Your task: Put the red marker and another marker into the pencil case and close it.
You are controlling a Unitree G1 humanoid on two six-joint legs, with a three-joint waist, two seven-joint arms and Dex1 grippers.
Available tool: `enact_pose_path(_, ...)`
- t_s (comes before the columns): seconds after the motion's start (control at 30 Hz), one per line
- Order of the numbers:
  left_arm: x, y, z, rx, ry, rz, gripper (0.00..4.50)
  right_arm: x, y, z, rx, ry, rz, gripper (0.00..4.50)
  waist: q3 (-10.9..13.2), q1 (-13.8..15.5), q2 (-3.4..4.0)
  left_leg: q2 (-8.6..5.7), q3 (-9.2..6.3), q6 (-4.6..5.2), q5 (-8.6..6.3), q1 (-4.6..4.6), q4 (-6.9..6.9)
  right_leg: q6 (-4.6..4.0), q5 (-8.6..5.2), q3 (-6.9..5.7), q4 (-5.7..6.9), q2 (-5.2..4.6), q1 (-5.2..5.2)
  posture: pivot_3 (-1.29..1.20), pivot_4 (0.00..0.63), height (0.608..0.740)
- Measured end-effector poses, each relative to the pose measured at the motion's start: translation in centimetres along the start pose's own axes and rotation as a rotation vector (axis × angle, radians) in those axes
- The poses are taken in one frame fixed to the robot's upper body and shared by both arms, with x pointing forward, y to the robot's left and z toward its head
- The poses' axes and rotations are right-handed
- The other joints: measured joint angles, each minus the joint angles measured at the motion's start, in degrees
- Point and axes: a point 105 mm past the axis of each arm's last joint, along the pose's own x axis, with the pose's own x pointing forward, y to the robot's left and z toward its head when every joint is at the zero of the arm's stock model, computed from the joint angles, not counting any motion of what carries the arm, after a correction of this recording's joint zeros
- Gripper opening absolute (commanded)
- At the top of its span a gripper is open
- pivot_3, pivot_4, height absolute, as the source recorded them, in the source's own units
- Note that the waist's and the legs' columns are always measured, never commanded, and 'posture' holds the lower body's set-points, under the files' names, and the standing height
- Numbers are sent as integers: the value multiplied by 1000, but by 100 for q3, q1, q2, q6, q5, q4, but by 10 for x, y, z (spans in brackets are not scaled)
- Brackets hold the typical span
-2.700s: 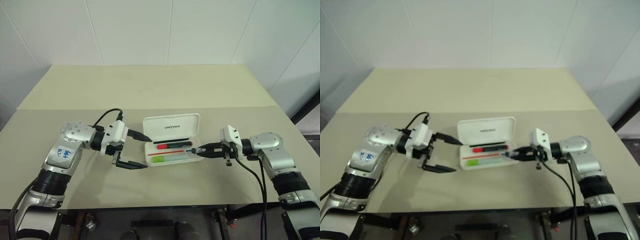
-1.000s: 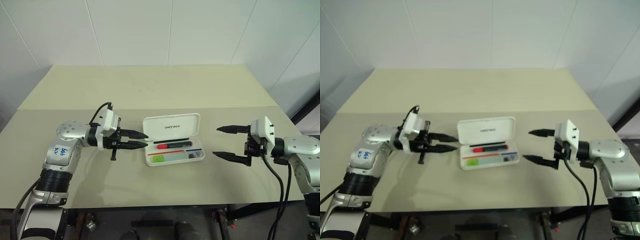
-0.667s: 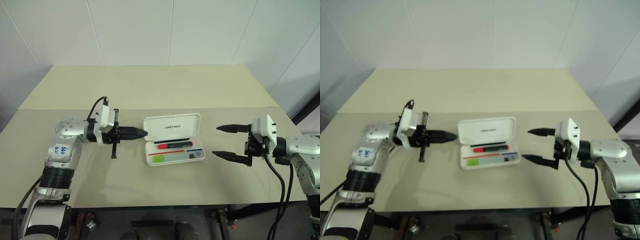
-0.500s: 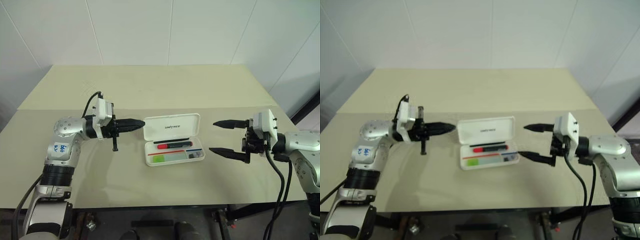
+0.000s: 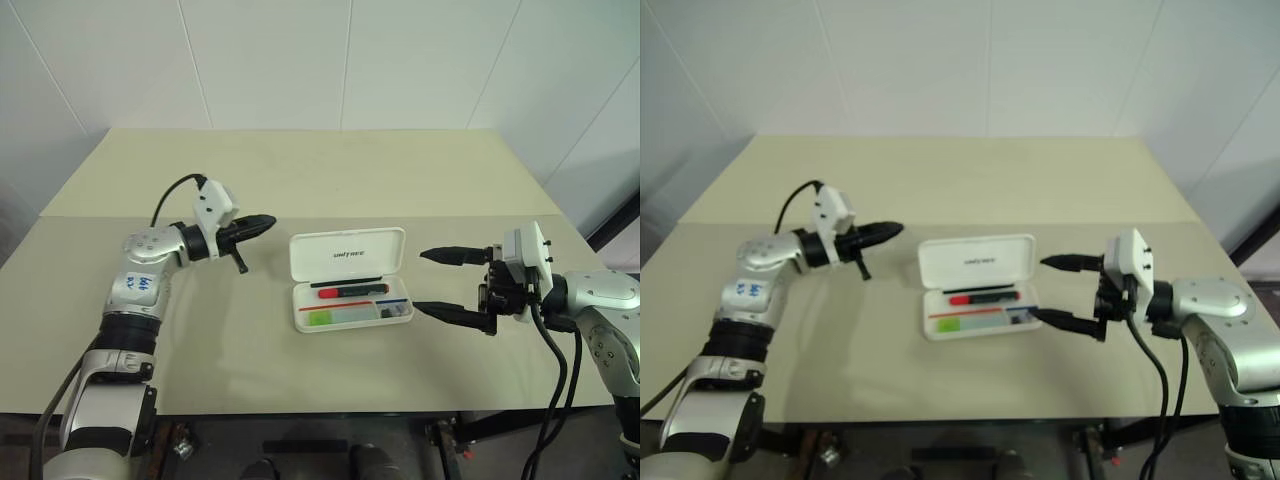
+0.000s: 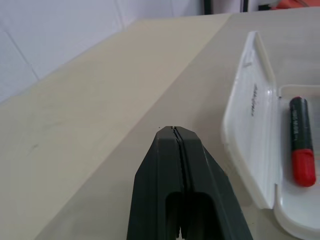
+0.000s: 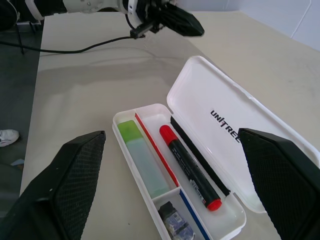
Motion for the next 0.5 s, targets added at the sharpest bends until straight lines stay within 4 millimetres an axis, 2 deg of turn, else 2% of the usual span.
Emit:
enact_pose_path(0.2,16,-15,-2,-22,-19,-59,28,-1,2,-5,19,9,-14,4500,0,23,0,0,1,0,0,1,0,0,0,0,0,0,0,0,150,740)
enact_pose_path(0.5,19,-23,7,-13,-47,-111,28,-3,4,-11,29,16,-32,4500,0,88,0,0,1,0,0,0,0,0,0,0,-2,0,1,0,150,740)
